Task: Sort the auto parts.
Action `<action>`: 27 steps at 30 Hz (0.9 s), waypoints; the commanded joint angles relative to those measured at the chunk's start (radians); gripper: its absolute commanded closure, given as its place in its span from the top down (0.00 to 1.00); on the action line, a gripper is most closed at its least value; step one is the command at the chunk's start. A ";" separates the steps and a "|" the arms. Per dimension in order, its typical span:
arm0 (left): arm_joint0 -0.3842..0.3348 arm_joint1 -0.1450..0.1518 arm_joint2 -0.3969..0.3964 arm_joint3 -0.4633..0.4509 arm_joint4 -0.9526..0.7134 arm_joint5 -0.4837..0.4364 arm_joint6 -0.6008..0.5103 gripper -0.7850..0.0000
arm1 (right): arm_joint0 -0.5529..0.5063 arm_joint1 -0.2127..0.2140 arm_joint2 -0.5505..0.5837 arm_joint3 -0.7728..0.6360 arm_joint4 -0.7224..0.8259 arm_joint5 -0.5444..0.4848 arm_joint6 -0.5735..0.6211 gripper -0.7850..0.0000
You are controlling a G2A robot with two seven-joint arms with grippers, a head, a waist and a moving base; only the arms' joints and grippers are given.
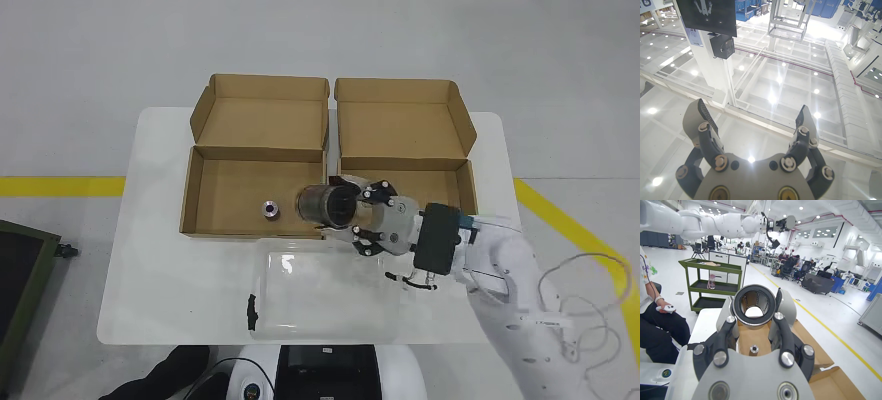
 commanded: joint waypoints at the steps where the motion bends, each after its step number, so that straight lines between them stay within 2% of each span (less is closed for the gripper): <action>1: 0.000 0.000 0.000 0.000 0.000 0.000 0.000 1.00 | -0.011 0.002 0.016 -0.009 -0.002 0.002 -0.022 0.00; 12: 0.000 0.000 0.000 0.000 0.000 0.000 0.000 1.00 | -0.020 0.006 0.045 -0.010 -0.001 -0.011 -0.100 0.00; 17: 0.000 0.000 0.000 0.000 0.000 0.000 0.000 1.00 | -0.013 0.006 0.010 0.028 -0.034 -0.014 -0.064 0.00; 27: 0.000 0.000 0.000 0.000 0.000 0.000 0.000 1.00 | 0.019 -0.005 -0.135 0.142 -0.117 -0.014 0.054 0.00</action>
